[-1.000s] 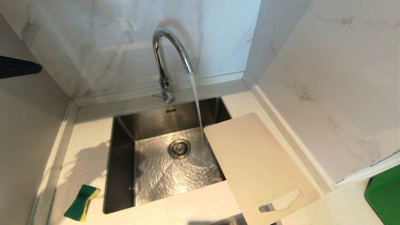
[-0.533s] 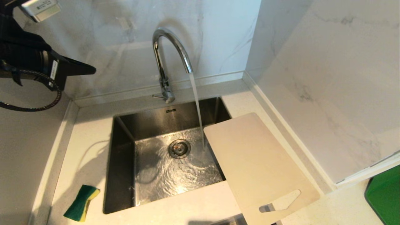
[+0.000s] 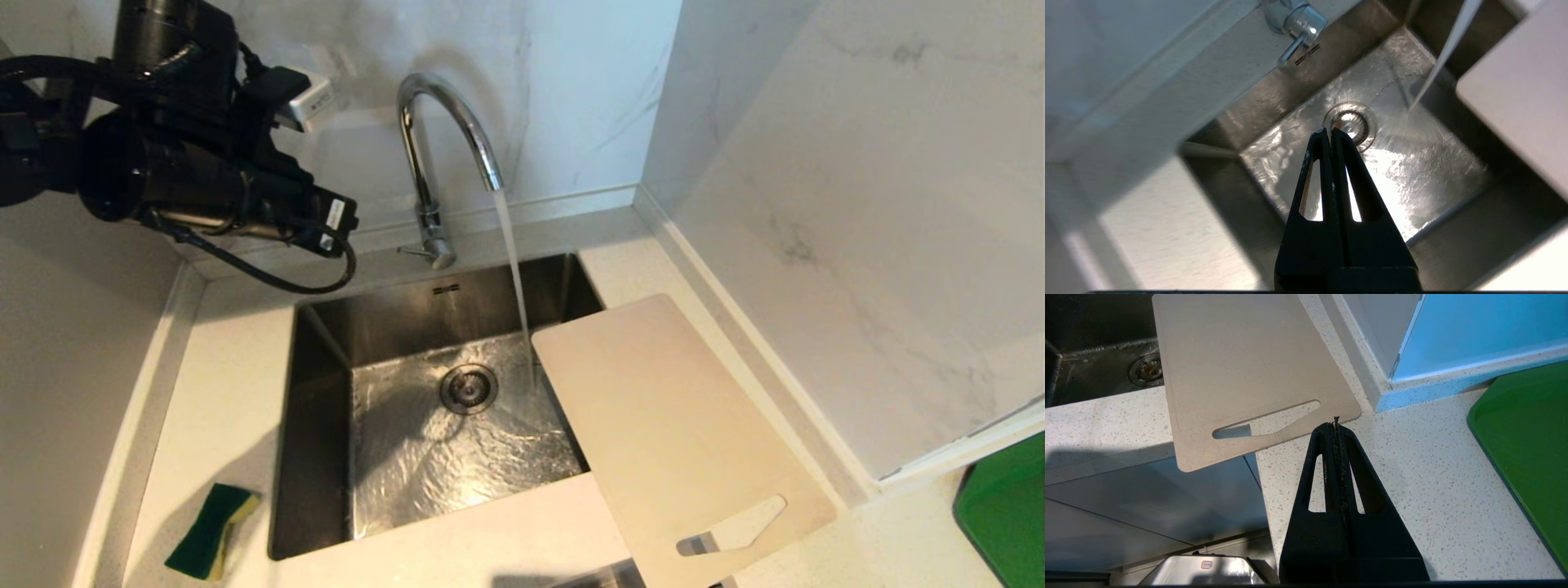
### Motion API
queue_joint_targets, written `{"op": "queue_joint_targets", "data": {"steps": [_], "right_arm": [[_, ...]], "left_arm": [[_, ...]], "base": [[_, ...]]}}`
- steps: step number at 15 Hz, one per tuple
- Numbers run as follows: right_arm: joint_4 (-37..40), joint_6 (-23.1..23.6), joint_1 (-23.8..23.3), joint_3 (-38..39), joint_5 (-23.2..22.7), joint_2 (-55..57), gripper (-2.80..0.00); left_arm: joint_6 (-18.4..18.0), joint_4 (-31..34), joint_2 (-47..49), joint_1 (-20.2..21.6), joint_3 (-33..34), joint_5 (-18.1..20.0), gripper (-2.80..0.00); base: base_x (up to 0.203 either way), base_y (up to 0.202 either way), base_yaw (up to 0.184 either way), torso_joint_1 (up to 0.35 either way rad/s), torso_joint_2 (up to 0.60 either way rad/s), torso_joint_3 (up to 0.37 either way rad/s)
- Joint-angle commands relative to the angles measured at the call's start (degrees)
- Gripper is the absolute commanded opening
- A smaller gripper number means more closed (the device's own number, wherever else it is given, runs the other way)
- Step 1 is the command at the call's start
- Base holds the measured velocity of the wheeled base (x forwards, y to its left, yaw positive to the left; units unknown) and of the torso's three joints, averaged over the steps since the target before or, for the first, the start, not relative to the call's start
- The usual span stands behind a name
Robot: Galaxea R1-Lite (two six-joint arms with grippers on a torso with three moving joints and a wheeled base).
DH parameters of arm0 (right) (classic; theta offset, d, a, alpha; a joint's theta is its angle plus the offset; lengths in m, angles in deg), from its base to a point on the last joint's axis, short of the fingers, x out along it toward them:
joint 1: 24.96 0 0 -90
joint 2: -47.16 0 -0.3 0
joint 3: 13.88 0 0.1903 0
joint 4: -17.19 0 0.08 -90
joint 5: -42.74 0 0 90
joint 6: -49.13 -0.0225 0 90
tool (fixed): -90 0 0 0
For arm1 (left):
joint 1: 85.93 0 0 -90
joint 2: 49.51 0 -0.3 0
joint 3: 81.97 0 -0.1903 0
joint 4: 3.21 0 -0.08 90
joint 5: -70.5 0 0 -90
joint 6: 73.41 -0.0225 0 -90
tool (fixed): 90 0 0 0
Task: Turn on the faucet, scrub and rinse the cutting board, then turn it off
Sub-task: Turn off the tap
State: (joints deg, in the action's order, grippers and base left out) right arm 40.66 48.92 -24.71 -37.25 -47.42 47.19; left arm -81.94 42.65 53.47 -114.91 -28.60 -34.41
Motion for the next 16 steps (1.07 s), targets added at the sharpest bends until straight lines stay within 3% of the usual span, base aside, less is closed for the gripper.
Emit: {"op": "queue_joint_targets", "data": {"steps": [1, 6, 16], "right_arm": [[-0.01, 0.03, 0.02, 0.09, -0.02, -0.02, -2.80], [-0.01, 0.03, 0.02, 0.09, -0.02, -0.02, -2.80], [-0.01, 0.03, 0.02, 0.09, -0.02, -0.02, -2.80]], "left_arm": [[4.62, 0.10, 7.08, -0.86, -5.03, -0.95, -2.80], [9.87, -1.95, 17.48, -0.07, -8.16, -0.93, -2.80], [8.62, -20.45, 26.21, 1.98, -9.06, -0.06, -2.80]], "base": [[0.000, 0.000, 0.000, 0.000, 0.00, 0.000], [0.000, 0.000, 0.000, 0.000, 0.00, 0.000], [0.000, 0.000, 0.000, 0.000, 0.00, 0.000]]}}
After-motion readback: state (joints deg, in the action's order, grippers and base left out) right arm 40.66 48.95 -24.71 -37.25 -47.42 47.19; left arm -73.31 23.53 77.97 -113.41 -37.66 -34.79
